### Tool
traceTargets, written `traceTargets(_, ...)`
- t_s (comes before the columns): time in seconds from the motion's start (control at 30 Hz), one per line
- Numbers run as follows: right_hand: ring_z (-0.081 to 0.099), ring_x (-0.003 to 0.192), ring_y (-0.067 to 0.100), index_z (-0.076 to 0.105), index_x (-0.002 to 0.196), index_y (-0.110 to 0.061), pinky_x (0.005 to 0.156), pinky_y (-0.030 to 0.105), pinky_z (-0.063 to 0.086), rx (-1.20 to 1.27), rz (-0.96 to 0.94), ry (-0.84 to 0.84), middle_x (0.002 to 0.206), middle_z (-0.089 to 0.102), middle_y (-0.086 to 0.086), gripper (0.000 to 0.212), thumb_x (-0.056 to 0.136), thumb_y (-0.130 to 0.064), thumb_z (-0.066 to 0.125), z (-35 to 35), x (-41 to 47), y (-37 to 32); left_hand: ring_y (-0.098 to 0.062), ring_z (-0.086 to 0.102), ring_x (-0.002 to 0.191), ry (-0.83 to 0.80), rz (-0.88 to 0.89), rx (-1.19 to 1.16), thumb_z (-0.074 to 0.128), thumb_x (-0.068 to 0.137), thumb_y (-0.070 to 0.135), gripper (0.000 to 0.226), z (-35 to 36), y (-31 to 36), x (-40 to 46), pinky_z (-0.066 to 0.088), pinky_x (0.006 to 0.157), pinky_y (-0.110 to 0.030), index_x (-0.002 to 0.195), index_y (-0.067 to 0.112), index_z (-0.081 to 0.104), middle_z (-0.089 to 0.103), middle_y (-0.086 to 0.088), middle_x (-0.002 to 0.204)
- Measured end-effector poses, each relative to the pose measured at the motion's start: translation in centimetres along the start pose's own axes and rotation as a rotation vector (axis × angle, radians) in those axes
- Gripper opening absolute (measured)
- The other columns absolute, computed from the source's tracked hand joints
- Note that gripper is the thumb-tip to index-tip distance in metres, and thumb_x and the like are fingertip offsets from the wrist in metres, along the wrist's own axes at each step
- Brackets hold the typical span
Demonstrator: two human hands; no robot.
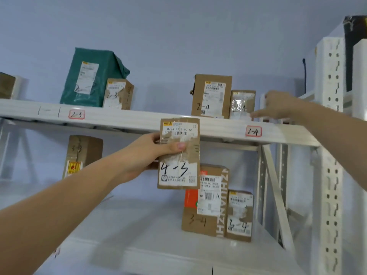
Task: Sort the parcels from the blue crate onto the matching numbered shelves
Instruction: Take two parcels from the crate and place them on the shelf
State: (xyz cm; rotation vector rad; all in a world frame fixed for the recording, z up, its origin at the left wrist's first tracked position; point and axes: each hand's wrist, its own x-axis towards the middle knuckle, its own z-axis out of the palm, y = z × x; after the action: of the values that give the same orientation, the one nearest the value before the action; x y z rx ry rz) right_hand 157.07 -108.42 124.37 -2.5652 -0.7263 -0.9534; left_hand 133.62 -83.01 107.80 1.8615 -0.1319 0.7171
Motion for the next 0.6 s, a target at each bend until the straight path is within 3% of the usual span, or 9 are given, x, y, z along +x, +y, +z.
traceTargets(0.07, 0.059, 0.123, 0.032, 0.047, 0.146, -0.01, 0.102, 0.043, 0.046, 0.123, -0.081, 0.111, 0.14, 0.059, 0.011, 0.081, 0.085, -0.055, 0.076, -1.7, -3.7, -0.8, -0.018, 0.077, 0.099, -0.009, -0.002, -0.02, 0.081, 0.071, 0.035, 0.058, 0.0, 0.3, -1.2, 0.058, 0.082, -0.032, 0.124, 0.016, 0.067, 0.08, -0.001, 0.109)
traceTargets(0.17, 0.063, 0.116, 0.016, 0.057, 0.138, -0.022, 0.094, 0.037, 0.052, 0.352, -0.239, 0.21, 0.131, 0.065, -0.003, 0.058, 0.09, -0.05, 0.073, -3.5, -10.1, -3.1, -0.015, 0.078, 0.096, -0.036, -0.006, -0.034, 0.081, 0.076, 0.03, 0.051, -0.2, 0.9, -3.2, 0.059, 0.08, -0.029, 0.123, 0.016, 0.067, 0.08, 0.001, 0.106)
traceTargets(0.27, 0.068, 0.113, 0.01, 0.062, 0.129, -0.029, 0.102, 0.042, 0.053, 0.567, -0.312, 0.105, 0.122, 0.07, -0.012, 0.046, 0.089, -0.048, 0.075, -3.5, -17.0, -6.6, -0.014, 0.077, 0.096, -0.073, -0.01, -0.033, 0.082, 0.079, 0.029, 0.046, -0.6, 1.4, -5.6, 0.058, 0.082, -0.029, 0.122, 0.018, 0.067, 0.08, 0.003, 0.106)
traceTargets(0.37, 0.065, 0.118, 0.009, 0.052, 0.145, -0.028, 0.106, 0.044, 0.052, 0.637, -0.277, -0.09, 0.131, 0.065, -0.013, 0.091, 0.071, -0.075, 0.075, -2.0, -23.2, -9.9, -0.013, 0.077, 0.097, -0.124, -0.012, -0.057, 0.083, 0.072, 0.032, 0.054, -0.9, 1.5, -8.5, 0.059, 0.077, -0.025, 0.121, 0.019, 0.067, 0.08, 0.004, 0.108)
traceTargets(0.43, 0.064, 0.121, 0.006, 0.045, 0.15, -0.03, 0.104, 0.043, 0.054, 0.657, -0.248, -0.229, 0.137, 0.062, -0.013, 0.105, 0.063, -0.082, 0.073, -0.5, -26.5, -11.7, -0.013, 0.077, 0.097, -0.133, -0.022, -0.076, 0.085, 0.067, 0.034, 0.061, -0.8, 1.0, -10.2, 0.06, 0.076, -0.026, 0.123, 0.019, 0.066, 0.08, 0.004, 0.108)
traceTargets(0.5, 0.065, 0.118, 0.004, 0.047, 0.148, -0.033, 0.099, 0.042, 0.058, 0.713, -0.226, -0.325, 0.136, 0.063, -0.015, 0.098, 0.066, -0.077, 0.077, 1.0, -29.5, -13.4, -0.014, 0.077, 0.098, -0.149, -0.05, -0.089, 0.087, 0.065, 0.035, 0.069, -0.7, 0.3, -12.2, 0.06, 0.079, -0.028, 0.128, 0.019, 0.063, 0.079, 0.003, 0.11)
traceTargets(0.6, 0.067, 0.117, 0.007, 0.042, 0.149, -0.035, 0.09, 0.04, 0.062, 0.809, -0.174, -0.361, 0.132, 0.064, -0.011, 0.085, 0.077, -0.052, 0.085, 3.0, -33.9, -15.1, -0.015, 0.077, 0.096, -0.158, -0.097, -0.13, 0.088, 0.067, 0.033, 0.075, -0.3, -1.1, -15.8, 0.062, 0.078, -0.029, 0.133, 0.015, 0.058, 0.078, 0.0, 0.112)
